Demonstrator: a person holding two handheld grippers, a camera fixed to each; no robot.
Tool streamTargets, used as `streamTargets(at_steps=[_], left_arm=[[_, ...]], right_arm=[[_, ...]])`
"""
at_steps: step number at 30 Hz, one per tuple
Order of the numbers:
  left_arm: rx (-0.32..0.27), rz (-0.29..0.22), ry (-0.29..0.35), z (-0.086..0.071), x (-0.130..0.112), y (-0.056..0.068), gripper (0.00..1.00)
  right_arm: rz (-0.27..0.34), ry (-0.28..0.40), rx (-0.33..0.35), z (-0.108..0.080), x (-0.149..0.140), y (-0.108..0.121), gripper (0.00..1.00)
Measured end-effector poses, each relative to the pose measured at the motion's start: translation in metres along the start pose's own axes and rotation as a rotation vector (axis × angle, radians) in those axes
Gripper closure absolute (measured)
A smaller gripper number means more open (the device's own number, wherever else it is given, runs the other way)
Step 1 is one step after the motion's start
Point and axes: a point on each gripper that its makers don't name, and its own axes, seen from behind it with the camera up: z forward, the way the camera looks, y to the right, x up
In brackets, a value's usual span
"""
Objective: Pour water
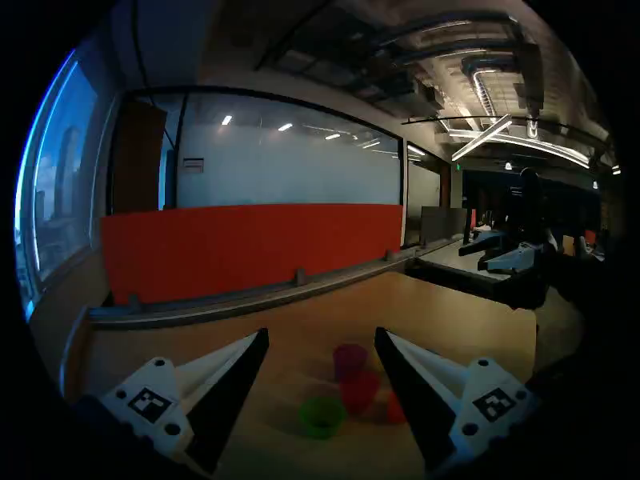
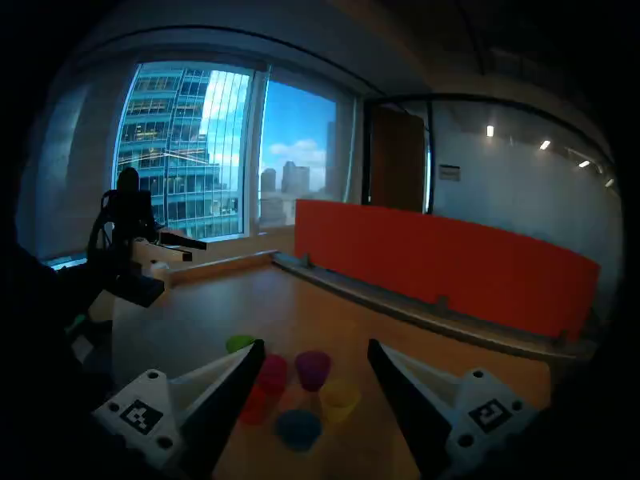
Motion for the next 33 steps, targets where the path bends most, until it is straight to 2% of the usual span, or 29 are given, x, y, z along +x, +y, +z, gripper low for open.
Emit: streamTargets(at_steps=[5,20,33], left_arm=[[-0.015,0.015,-0.035,0.002,-0.013,0.002,0.02],[-0.063,0.058,-0.115,0.01,-0.049,0.011,0.02],[-0.103,0.08,-0.189,0.02,-0.086,0.015,0.02]], right_arm=[[-0.011,-0.045,0.018,0.0,-0.013,-0.003,0.0],[-0.018,-0.123,0.065,0.004,-0.05,-0.01,0.0],[-0.023,-0.179,0.091,0.018,-0.085,-0.011,0.0]])
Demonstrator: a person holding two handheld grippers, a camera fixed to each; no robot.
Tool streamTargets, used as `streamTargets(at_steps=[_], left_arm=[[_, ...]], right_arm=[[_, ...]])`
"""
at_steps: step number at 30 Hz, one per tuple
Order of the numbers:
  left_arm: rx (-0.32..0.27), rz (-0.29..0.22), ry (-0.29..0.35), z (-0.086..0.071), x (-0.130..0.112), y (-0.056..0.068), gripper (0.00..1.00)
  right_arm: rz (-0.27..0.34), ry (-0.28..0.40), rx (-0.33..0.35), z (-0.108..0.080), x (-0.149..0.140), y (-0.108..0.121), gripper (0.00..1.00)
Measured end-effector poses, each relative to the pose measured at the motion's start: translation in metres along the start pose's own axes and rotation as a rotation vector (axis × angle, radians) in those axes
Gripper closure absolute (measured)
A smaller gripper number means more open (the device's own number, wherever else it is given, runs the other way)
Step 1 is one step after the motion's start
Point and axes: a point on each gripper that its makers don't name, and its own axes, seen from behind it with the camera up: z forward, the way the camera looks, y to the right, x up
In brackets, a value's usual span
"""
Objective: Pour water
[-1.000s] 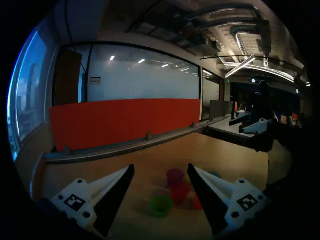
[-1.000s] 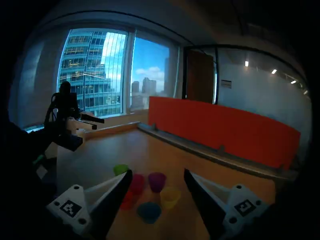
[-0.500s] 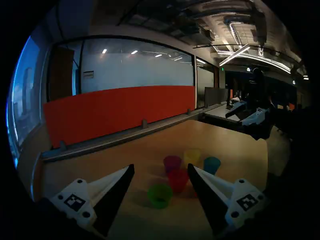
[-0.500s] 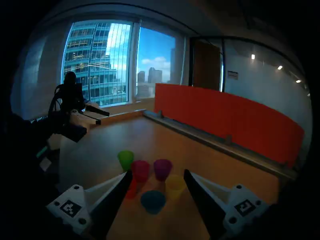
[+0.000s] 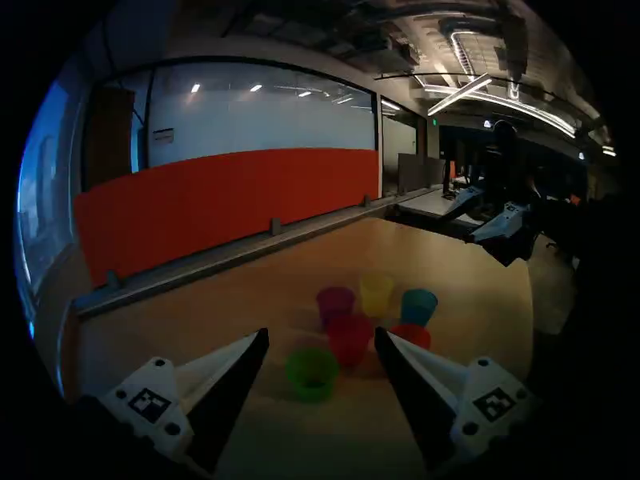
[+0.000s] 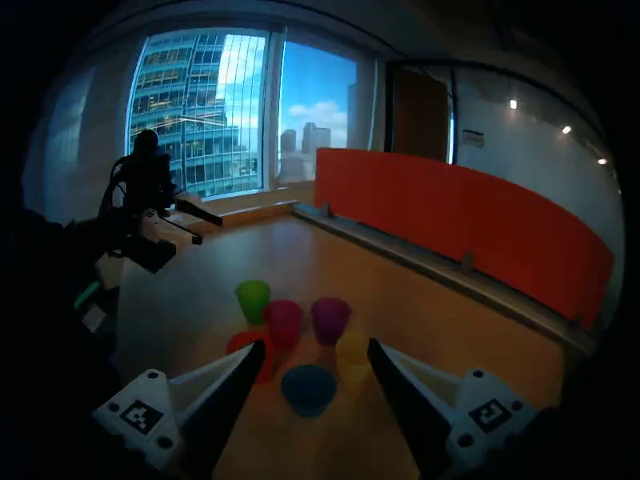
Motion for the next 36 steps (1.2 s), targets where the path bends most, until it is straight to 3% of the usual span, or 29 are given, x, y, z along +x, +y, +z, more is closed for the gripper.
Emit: streamTargets(at_steps=[11,23,36], left_arm=[[-0.003,0.026,-0.093,0.021,-0.042,-0.002,0.02],[-0.015,0.021,-0.191,0.039,-0.088,-0.006,0.01],[-0.032,0.021,-0.268,0.062,-0.116,-0.007,0.01]], right_arm=[[-0.013,-0.059,0.013,0.021,-0.035,0.0,0.0],[-0.02,-0.117,0.021,0.038,-0.071,0.001,0.0],[-0.015,-0.166,0.04,0.053,-0.101,0.0,0.0]])
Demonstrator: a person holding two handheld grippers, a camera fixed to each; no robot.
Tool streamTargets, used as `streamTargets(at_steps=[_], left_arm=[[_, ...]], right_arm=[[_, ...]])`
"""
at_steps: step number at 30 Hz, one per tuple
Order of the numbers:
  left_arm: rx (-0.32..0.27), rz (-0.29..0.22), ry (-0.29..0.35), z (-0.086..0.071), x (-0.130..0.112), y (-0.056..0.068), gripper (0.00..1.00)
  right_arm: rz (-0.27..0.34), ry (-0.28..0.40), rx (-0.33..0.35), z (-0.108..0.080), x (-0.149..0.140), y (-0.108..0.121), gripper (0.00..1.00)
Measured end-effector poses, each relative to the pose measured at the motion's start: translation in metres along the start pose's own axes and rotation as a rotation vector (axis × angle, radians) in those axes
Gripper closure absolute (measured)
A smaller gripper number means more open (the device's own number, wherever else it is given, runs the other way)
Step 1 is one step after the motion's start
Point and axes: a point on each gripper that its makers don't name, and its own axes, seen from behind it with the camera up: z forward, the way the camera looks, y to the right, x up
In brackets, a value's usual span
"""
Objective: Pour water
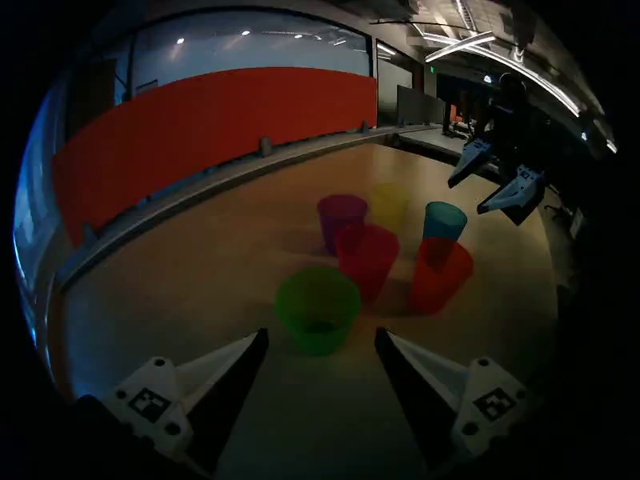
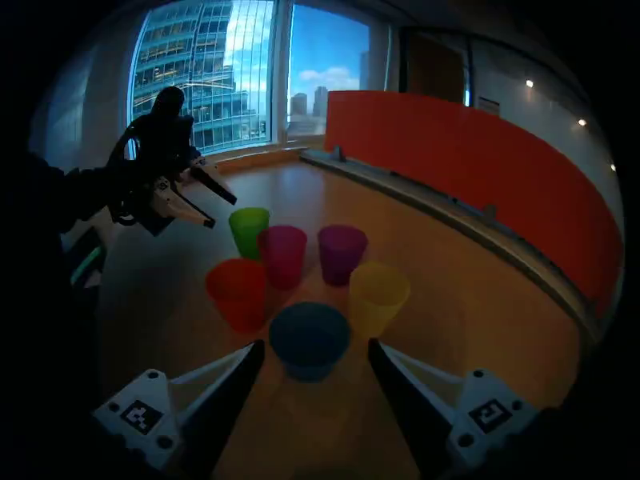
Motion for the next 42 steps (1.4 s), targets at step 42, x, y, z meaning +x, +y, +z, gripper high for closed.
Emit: streamTargets(at_steps=[42], left_arm=[[-0.042,-0.008,-0.016,0.06,0.008,-0.005,0.11]], right_arm=[[-0.016,-0.05,0.048,0.04,-0.02,-0.007,0.0]])
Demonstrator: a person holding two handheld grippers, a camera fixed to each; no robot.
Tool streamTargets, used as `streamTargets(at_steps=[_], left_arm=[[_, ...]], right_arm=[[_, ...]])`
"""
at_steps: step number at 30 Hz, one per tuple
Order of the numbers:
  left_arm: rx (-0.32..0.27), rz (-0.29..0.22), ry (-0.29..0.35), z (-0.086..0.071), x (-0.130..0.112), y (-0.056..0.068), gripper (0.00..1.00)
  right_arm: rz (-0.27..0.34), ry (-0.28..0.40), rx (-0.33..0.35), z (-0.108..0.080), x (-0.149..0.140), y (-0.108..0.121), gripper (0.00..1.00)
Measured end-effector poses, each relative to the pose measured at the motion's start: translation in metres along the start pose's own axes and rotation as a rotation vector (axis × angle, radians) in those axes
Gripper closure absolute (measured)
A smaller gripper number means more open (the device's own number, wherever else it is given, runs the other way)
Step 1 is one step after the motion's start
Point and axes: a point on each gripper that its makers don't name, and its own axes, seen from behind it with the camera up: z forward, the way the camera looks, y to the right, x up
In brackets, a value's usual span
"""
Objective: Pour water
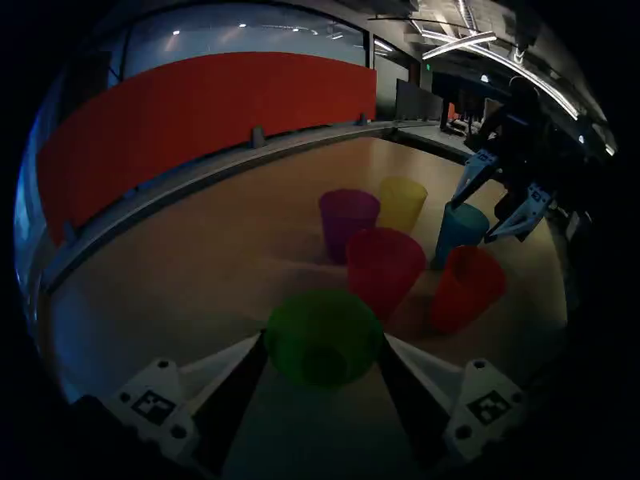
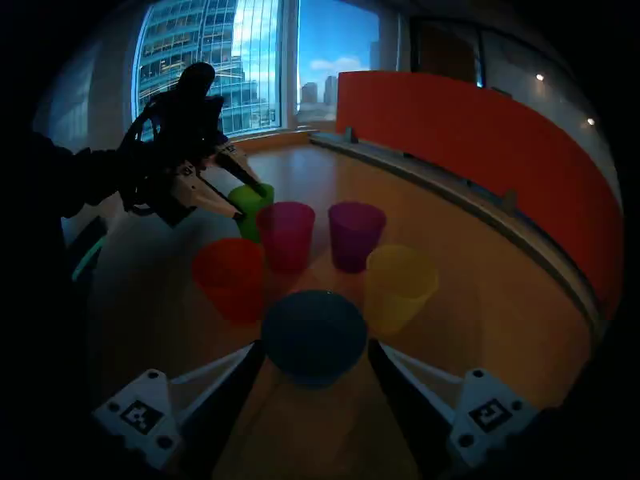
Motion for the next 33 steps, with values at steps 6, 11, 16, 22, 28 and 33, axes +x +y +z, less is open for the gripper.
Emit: streamTargets(at_steps=[6,11,16,22,28,33], left_arm=[[0.003,0.0,-0.002,0.0,0.0,-0.001,0.11],[0.003,-0.003,-0.004,0.0,0.0,-0.001,0.11],[0.006,-0.002,-0.005,0.0,0.0,0.0,0.11],[0.006,-0.003,-0.004,-0.001,0.0,-0.001,0.11],[0.007,-0.002,0.0,0.0,0.0,-0.001,0.11],[0.012,-0.003,0.008,-0.001,0.002,0.0,0.12]], right_arm=[[0.0,0.001,-0.003,0.002,0.0,0.001,0.0],[-0.001,0.003,0.0,0.006,0.001,0.0,0.0],[-0.008,0.006,0.0,0.014,0.001,0.0,0.0],[-0.006,0.017,-0.003,0.021,0.003,0.0,0.03],[-0.007,0.026,-0.005,0.024,0.004,-0.001,0.07],[-0.014,0.034,-0.013,0.023,0.005,-0.001,0.08]])
